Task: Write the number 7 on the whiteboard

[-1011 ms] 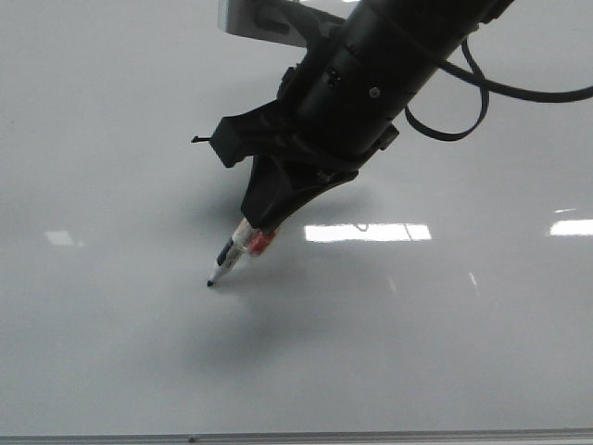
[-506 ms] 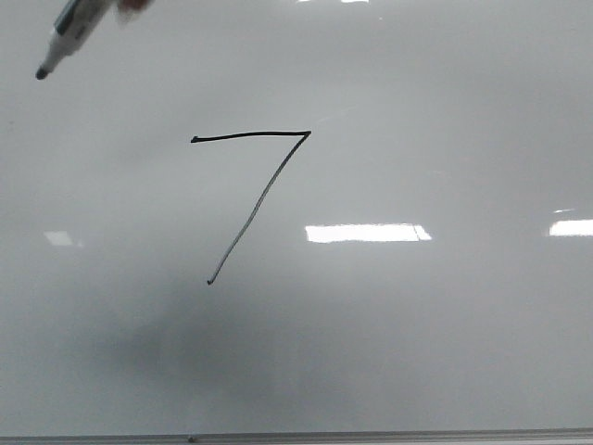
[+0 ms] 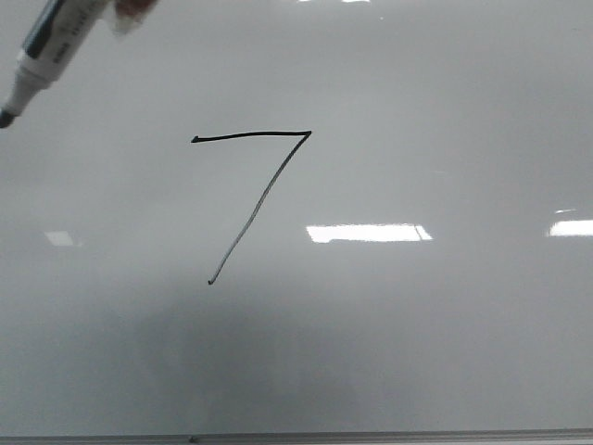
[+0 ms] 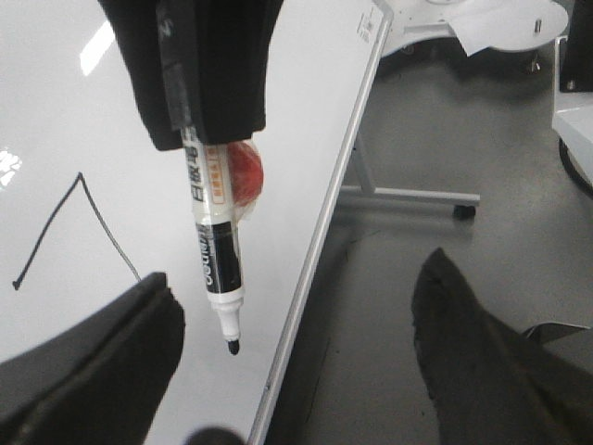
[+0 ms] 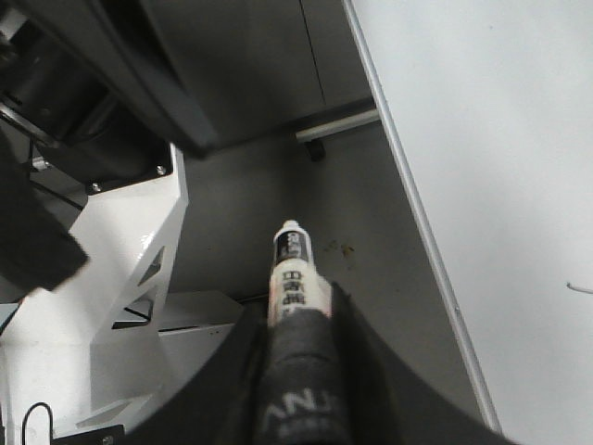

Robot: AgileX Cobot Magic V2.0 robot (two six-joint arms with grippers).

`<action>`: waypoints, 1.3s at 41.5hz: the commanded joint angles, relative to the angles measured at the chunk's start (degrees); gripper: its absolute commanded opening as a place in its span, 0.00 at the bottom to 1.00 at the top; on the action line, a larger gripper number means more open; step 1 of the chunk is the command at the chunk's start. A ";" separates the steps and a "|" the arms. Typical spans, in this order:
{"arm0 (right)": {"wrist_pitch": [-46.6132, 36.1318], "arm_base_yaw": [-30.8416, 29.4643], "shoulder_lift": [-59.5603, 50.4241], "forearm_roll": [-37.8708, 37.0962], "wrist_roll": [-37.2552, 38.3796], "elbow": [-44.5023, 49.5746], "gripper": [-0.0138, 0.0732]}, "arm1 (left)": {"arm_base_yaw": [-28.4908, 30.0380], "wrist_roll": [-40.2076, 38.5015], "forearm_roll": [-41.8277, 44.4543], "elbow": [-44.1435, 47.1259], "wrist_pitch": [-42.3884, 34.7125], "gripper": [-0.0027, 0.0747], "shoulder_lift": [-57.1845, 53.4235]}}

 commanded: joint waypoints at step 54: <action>-7.69 -3.78 -10.17 -1.48 0.25 -0.13 0.74 | 0.10 -11.60 2.16 -1.50 -7.74 0.04 10.63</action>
